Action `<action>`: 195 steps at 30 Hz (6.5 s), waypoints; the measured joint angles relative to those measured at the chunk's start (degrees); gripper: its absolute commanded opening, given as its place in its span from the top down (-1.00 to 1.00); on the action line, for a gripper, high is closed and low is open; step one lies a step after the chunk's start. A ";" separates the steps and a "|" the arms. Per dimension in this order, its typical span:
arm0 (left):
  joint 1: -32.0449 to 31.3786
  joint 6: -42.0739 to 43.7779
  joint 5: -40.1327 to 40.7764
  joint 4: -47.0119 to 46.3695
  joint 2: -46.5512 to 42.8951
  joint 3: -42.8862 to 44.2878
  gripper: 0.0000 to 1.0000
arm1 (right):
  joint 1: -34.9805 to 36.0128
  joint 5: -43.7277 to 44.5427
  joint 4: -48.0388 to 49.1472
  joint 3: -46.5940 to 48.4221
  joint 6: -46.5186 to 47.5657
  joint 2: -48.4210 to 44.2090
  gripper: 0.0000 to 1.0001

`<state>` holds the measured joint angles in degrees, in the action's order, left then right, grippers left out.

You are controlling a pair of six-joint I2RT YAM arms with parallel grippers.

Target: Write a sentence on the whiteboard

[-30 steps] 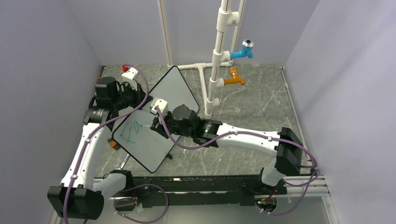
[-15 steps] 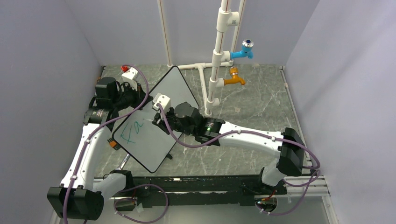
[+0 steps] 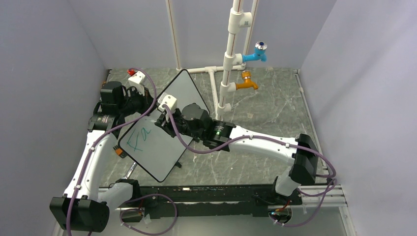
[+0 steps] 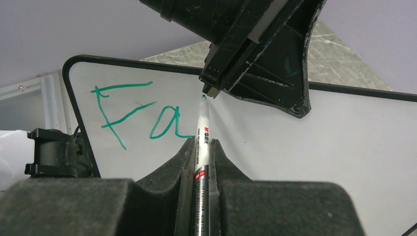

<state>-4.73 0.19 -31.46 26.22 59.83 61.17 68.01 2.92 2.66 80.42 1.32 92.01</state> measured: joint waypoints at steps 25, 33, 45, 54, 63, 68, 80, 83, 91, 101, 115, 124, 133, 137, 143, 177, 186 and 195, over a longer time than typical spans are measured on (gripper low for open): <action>0.04 0.15 0.22 -0.04 -0.02 -0.09 1.00 | 0.07 -0.39 0.33 -9.88 -3.93 -1.73 1.00; -0.02 0.00 0.15 -0.04 -0.13 -0.09 1.00 | 0.00 -0.44 -1.44 -7.93 -3.96 -1.97 1.00; -0.02 -0.02 0.09 -0.04 -0.13 -0.09 1.00 | 0.00 -1.92 -2.23 -2.05 -4.09 -2.14 1.00; -0.02 -0.02 0.07 -0.04 -0.13 -0.09 1.00 | 0.00 -1.97 -2.19 2.27 -3.89 -0.83 1.00; -0.02 -0.13 0.07 -0.04 -0.13 -0.09 1.00 | -0.02 -2.84 -2.19 3.13 -3.87 1.90 1.00; 0.02 0.00 0.15 -0.04 -0.11 -0.09 1.00 | -0.35 -3.34 -2.19 3.21 -3.87 2.51 1.00; 0.04 0.15 0.22 -0.09 -0.11 -0.13 1.00 | -1.79 -3.96 -2.19 3.19 -3.96 2.51 1.00; 0.04 0.20 0.26 -0.11 -0.11 -0.15 1.00 | -2.08 -3.93 -2.19 3.19 -4.07 2.51 1.00; 0.04 0.20 0.28 -0.15 -0.11 -0.17 1.00 | -2.08 -3.93 -2.19 3.19 -4.11 2.49 1.00; -0.02 -0.04 0.22 0.00 -0.48 -0.20 1.00 | -2.84 -1.84 -2.43 -0.90 -4.17 -1.16 1.00; -0.07 -0.04 0.22 0.00 -0.50 -0.20 1.00 | -2.89 -1.44 -2.62 -2.45 -4.81 -3.41 1.00; -0.07 -0.04 0.22 0.00 -0.50 -0.20 1.00 | -2.89 -1.75 -2.62 -2.45 -5.03 -1.90 1.00; -0.07 -0.07 0.20 -0.02 -0.48 -0.20 1.00 | -2.89 -1.95 -2.58 -2.45 -5.07 -0.81 1.00; -0.07 -0.04 0.20 -0.02 -0.48 -0.20 1.00 | -2.89 -1.95 -2.49 -2.45 -5.38 -0.48 1.00; -0.07 -0.04 0.22 -0.02 -0.48 -0.20 1.00 | -3.10 -1.92 -2.38 -2.45 -5.44 -0.42 1.00; -0.07 -0.07 0.22 -0.07 -0.37 -0.20 1.00 | -5.68 -1.88 -0.42 -3.34 -7.45 -1.18 1.00; -0.07 -0.07 0.17 -0.04 -0.37 -0.20 1.00 | -5.68 -2.01 0.02 -3.02 -7.58 -1.18 1.00; -0.07 -0.07 0.13 -0.04 -0.37 -0.20 1.00 | -5.66 -3.52 0.46 -1.64 -7.82 -1.18 1.00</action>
<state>-4.80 0.12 -31.33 26.17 59.46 60.97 62.35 -0.60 3.11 78.78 -6.50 90.83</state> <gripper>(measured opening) 0.046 0.120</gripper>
